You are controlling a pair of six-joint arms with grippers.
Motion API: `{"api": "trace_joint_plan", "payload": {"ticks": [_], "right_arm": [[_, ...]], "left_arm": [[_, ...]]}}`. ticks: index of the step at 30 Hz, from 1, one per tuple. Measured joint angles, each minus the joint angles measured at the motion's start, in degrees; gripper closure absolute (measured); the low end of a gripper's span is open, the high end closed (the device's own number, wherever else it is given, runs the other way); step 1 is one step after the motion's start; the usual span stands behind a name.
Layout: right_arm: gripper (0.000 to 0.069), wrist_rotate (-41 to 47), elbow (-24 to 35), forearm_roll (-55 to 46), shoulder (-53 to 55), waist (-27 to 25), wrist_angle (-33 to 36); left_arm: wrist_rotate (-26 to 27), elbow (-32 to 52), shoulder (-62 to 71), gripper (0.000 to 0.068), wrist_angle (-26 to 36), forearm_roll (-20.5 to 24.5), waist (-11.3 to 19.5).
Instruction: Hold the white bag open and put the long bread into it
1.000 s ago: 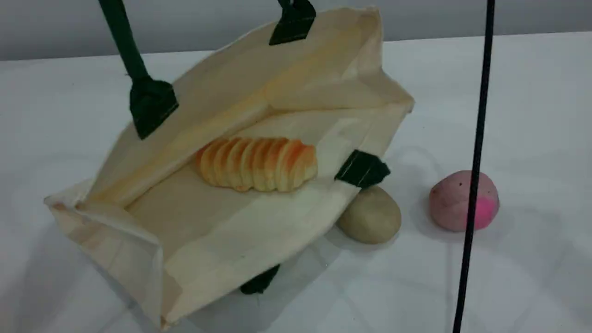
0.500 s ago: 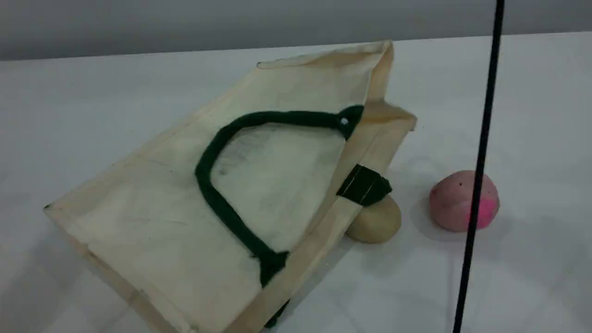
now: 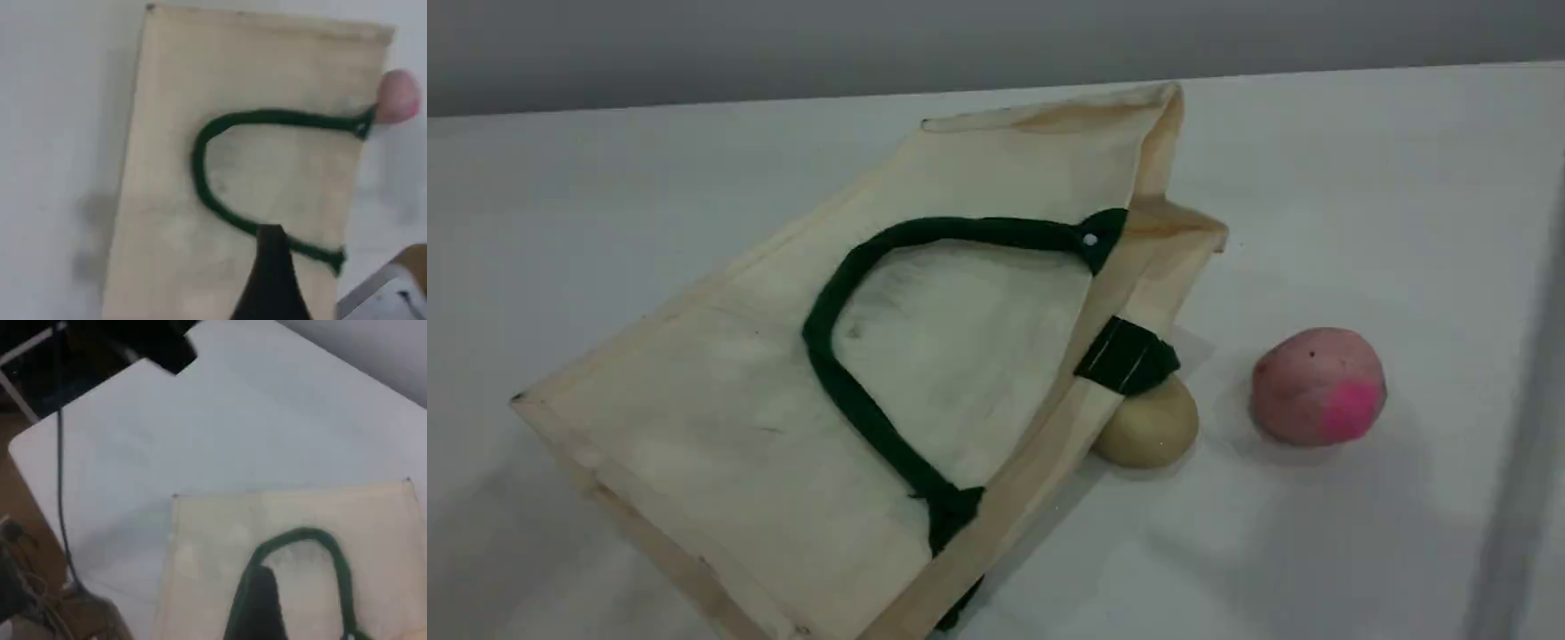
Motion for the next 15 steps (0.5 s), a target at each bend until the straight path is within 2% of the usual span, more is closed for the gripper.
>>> {"api": "trace_joint_plan", "payload": {"ticks": [3, 6, 15], "right_arm": [[0.0167, 3.6, 0.0, -3.1, -4.5, 0.0, 3.9], [0.0167, 7.7, 0.0, -6.8, -8.5, 0.0, 7.7], [0.0167, 18.5, 0.0, -11.4, -18.6, 0.0, 18.0]], "left_arm": [[0.0, 0.3, -3.0, 0.0208, 0.2, -2.0, 0.0], [0.0, 1.9, -6.9, 0.0214, 0.1, -2.3, 0.0], [0.2, 13.3, -23.6, 0.0215, 0.1, -2.2, 0.0]]}}
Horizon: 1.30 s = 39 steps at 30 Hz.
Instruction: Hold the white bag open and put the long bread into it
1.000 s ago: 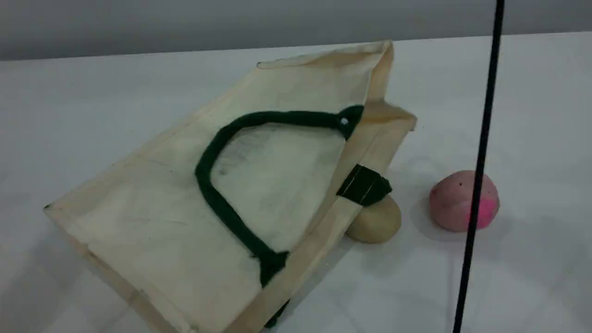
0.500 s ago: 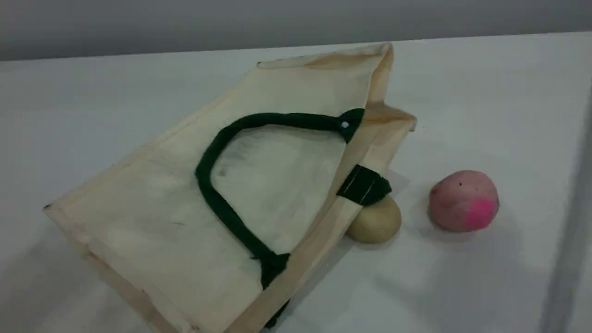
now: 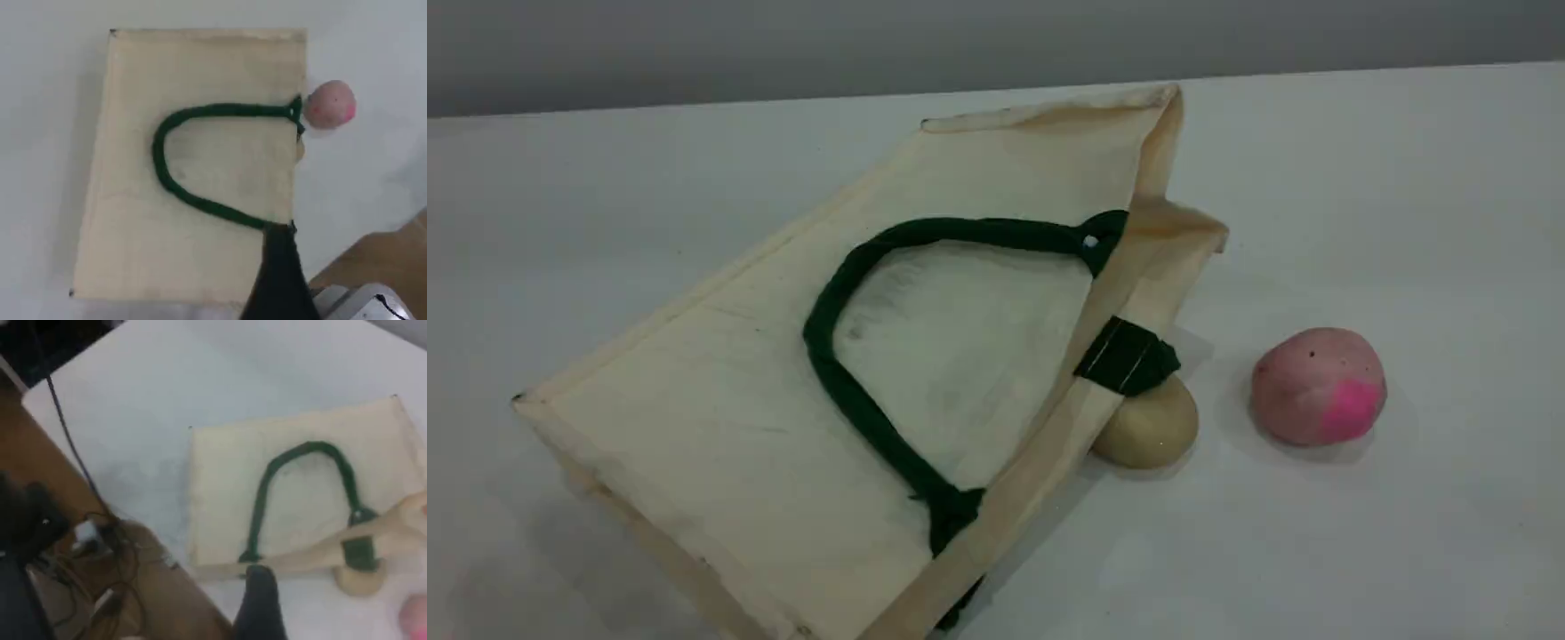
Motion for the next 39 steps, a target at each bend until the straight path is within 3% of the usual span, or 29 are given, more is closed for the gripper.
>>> {"api": "trace_joint_plan", "payload": {"ticks": [6, 18, 26, 34, 39], "right_arm": [[0.0167, 3.9, 3.3, 0.3, -8.0, 0.0, 0.3], [0.0167, 5.3, 22.4, -0.6, -29.2, 0.0, -2.6], [0.0167, 8.6, 31.5, -9.9, -40.0, 0.0, -2.6], [0.0167, 12.1, 32.3, -20.4, -42.7, 0.0, -2.8], [0.0167, 12.4, 35.9, -22.7, -42.7, 0.0, -4.4]], "left_arm": [[-0.1, 8.4, -14.4, 0.0215, 0.0, 0.2, 0.0], [-1.5, 18.0, -36.8, 0.0215, -1.9, 4.0, 0.0], [-3.0, 28.1, -39.0, 0.0216, -2.2, 5.5, 0.0], [-6.3, 32.8, -38.9, 0.0216, 0.0, 11.9, 0.0], [-7.1, 34.5, -38.9, 0.0216, -0.2, 12.9, 0.0]]}}
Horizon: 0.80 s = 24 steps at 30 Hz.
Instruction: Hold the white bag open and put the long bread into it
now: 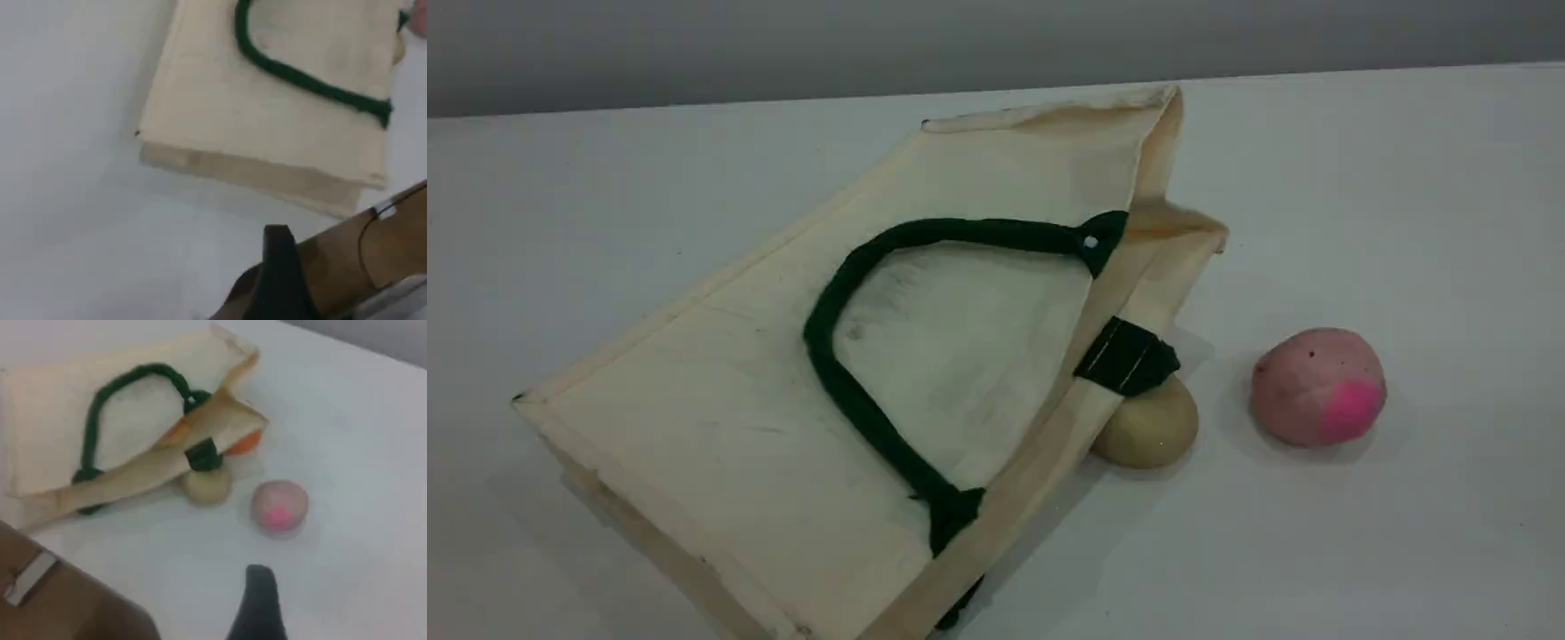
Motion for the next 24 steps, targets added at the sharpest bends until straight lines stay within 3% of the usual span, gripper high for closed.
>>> {"api": "trace_joint_plan", "payload": {"ticks": [24], "right_arm": [[0.0167, 2.9, 3.0, 1.0, 0.0, 0.0, -4.2]], "left_arm": [[0.0, 9.4, 0.0, 0.0216, -8.2, -0.4, 0.0]]}}
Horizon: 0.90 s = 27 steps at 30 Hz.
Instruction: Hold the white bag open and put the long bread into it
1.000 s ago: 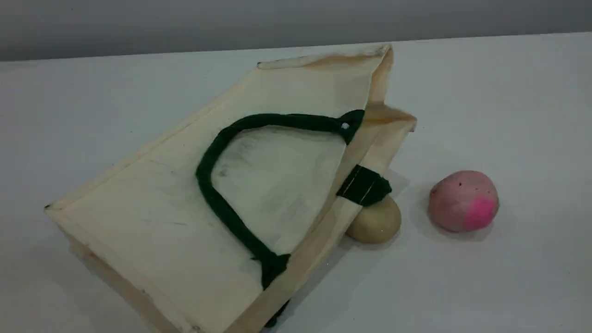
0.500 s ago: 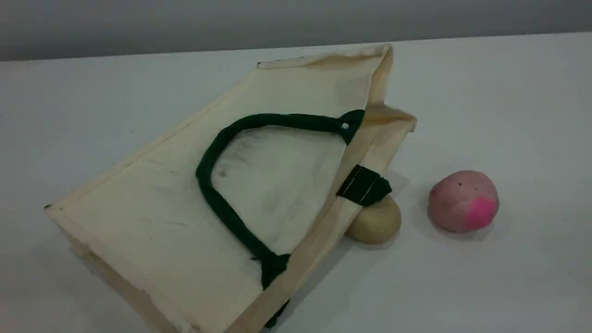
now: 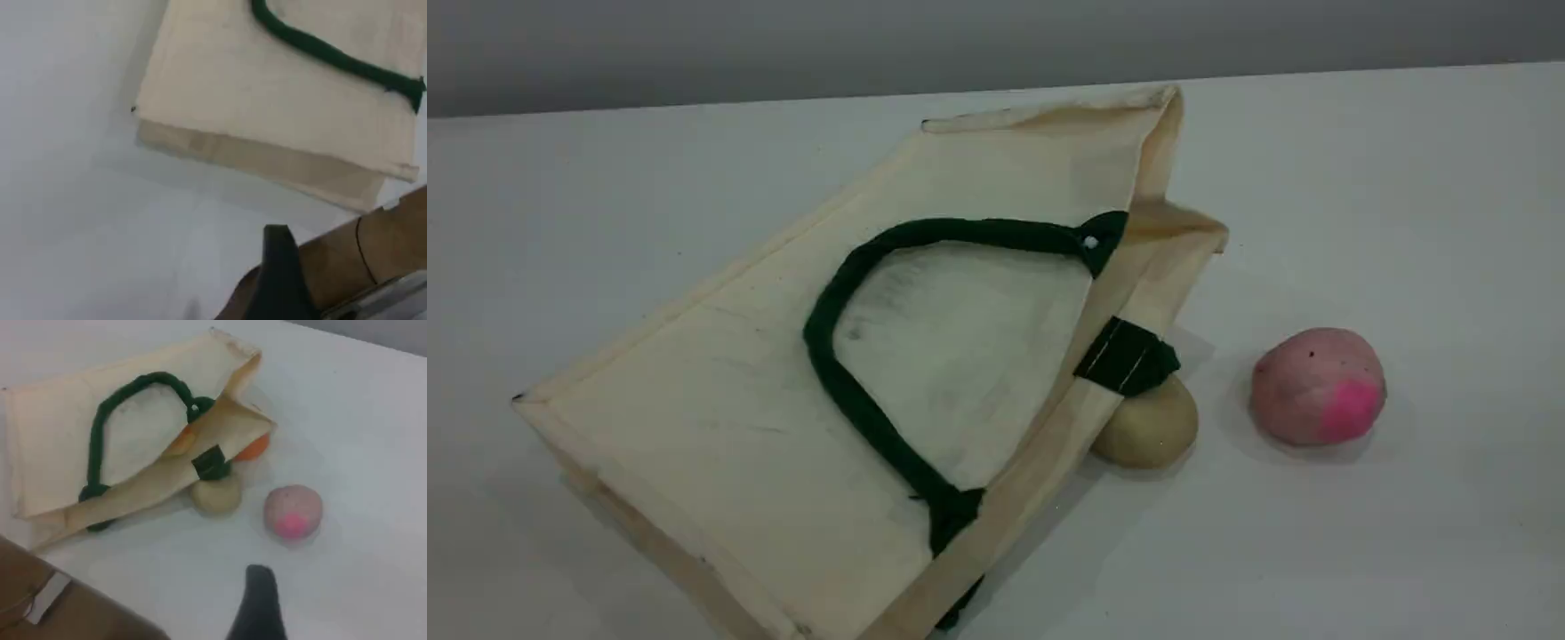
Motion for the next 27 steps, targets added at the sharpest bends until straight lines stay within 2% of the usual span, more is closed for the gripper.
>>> {"api": "trace_joint_plan", "payload": {"ticks": [15, 18, 23, 27], "right_arm": [[0.0167, 0.0, 0.0, 0.1, 0.0, -1.0, 0.0], [0.0167, 0.0, 0.0, 0.3, 0.0, -4.3, 0.0], [0.0167, 0.0, 0.0, 0.4, 0.0, -13.2, 0.0], [0.0167, 0.0, 0.0, 0.4, -0.1, -20.8, 0.0]], "left_arm": [[0.0, 0.0, 0.0, 0.0216, 0.9, 0.0, 0.0], [0.0, 0.0, 0.0, 0.0216, 0.9, 0.0, 0.0], [0.0, 0.0, 0.0, 0.0216, 0.9, 0.0, 0.0], [0.0, 0.0, 0.0, 0.0216, 0.9, 0.0, 2.5]]}}
